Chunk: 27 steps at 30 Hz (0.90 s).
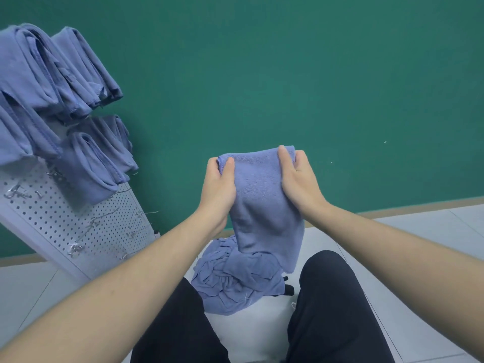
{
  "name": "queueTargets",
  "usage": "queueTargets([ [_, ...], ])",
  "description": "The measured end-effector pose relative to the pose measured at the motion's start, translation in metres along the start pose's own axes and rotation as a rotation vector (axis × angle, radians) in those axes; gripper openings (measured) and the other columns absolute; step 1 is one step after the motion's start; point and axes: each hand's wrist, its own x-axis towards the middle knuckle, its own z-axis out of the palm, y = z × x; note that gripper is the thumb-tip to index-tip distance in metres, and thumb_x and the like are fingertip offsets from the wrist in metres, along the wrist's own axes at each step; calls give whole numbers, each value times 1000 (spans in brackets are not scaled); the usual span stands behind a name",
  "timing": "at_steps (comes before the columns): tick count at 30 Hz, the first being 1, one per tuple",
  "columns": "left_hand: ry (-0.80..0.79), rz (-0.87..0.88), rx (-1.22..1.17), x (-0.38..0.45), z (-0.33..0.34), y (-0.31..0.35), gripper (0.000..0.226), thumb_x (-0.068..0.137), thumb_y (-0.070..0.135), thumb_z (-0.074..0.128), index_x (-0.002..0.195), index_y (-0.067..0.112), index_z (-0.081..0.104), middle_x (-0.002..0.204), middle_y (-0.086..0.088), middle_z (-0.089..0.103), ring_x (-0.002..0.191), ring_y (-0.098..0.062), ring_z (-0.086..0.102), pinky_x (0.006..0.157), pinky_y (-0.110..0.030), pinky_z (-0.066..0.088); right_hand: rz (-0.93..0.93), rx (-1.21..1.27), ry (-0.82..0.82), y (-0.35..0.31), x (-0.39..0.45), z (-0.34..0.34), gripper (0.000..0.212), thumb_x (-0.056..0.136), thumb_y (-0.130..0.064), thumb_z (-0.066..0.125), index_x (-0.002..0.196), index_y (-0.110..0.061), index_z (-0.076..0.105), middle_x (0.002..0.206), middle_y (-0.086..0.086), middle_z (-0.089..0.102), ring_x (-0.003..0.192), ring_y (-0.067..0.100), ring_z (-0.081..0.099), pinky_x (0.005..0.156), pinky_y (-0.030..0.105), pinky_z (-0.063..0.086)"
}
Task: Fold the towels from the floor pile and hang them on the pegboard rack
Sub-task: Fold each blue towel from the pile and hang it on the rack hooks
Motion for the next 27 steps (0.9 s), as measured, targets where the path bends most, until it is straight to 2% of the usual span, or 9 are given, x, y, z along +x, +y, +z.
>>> queueTargets([
  [2, 47, 56, 28, -6, 2, 0, 20, 104, 36, 46, 91, 20, 46, 88, 3, 52, 76, -10, 48, 76, -32, 45, 27, 78, -45, -1, -1, 2, 39, 91, -55, 63, 93, -17, 53, 89, -7, 61, 75, 4, 59, 70, 26, 47],
  [5, 35, 77, 20, -13, 1, 2, 21, 96, 38, 62, 95, 19, 53, 89, 3, 61, 76, -9, 57, 77, -36, 54, 38, 155, -112, 3, -2, 3, 31, 82, -43, 78, 99, -19, 66, 95, -6, 75, 88, 10, 73, 79, 34, 59],
  [8, 4, 7, -62, -21, 0, 4, 26, 84, 29, 78, 96, 12, 61, 92, -1, 72, 79, -13, 68, 78, -37, 60, 34, 141, -97, 6, -4, 4, 19, 87, -40, 74, 97, -24, 70, 94, -11, 76, 89, 6, 72, 83, 33, 59],
  [11, 22, 7, -123, -26, -2, 3, 20, 85, 21, 78, 96, 10, 66, 94, -4, 75, 86, -23, 73, 81, -40, 61, 37, 90, -41, 8, -4, 5, 35, 94, -48, 62, 95, -13, 67, 89, -5, 74, 81, 6, 69, 79, 32, 57],
  [13, 59, 52, -108, -26, -2, 1, 18, 87, 20, 76, 93, 8, 64, 92, -7, 73, 79, -18, 69, 78, -39, 58, 68, 110, -28, 11, -4, 6, 49, 97, -51, 56, 96, -2, 61, 85, 0, 68, 75, 8, 63, 81, 37, 55],
  [15, 115, 128, -36, -24, -2, -4, 20, 87, 23, 75, 89, 10, 60, 89, -11, 68, 75, -12, 59, 78, -38, 55, 61, 96, -37, 14, -5, 8, 47, 96, -51, 57, 98, -4, 60, 89, -2, 67, 79, 8, 62, 86, 39, 54],
  [18, 180, 209, 22, -23, -1, -8, 20, 89, 20, 73, 82, 18, 55, 72, 14, 54, 67, -1, 48, 71, -19, 45, 14, 60, -114, 15, -6, 12, 35, 84, -44, 76, 104, -19, 62, 101, -9, 72, 92, 3, 68, 88, 34, 56],
  [21, 205, 236, 72, -21, -1, -11, 20, 89, 19, 73, 82, 21, 54, 70, 16, 50, 64, 1, 45, 66, -12, 40, 17, -11, -124, 17, -5, 15, 39, 75, -37, 86, 102, -23, 63, 99, -12, 71, 94, 5, 68, 87, 35, 57],
  [27, 72, 275, 90, -29, 1, -14, 19, 91, 14, 71, 88, 25, 56, 75, 23, 59, 70, 3, 54, 69, -10, 43, -31, -128, -24, 15, -6, 21, 36, 81, -52, 69, 83, -21, 51, 71, -18, 61, 75, 16, 62, 76, 46, 54],
])
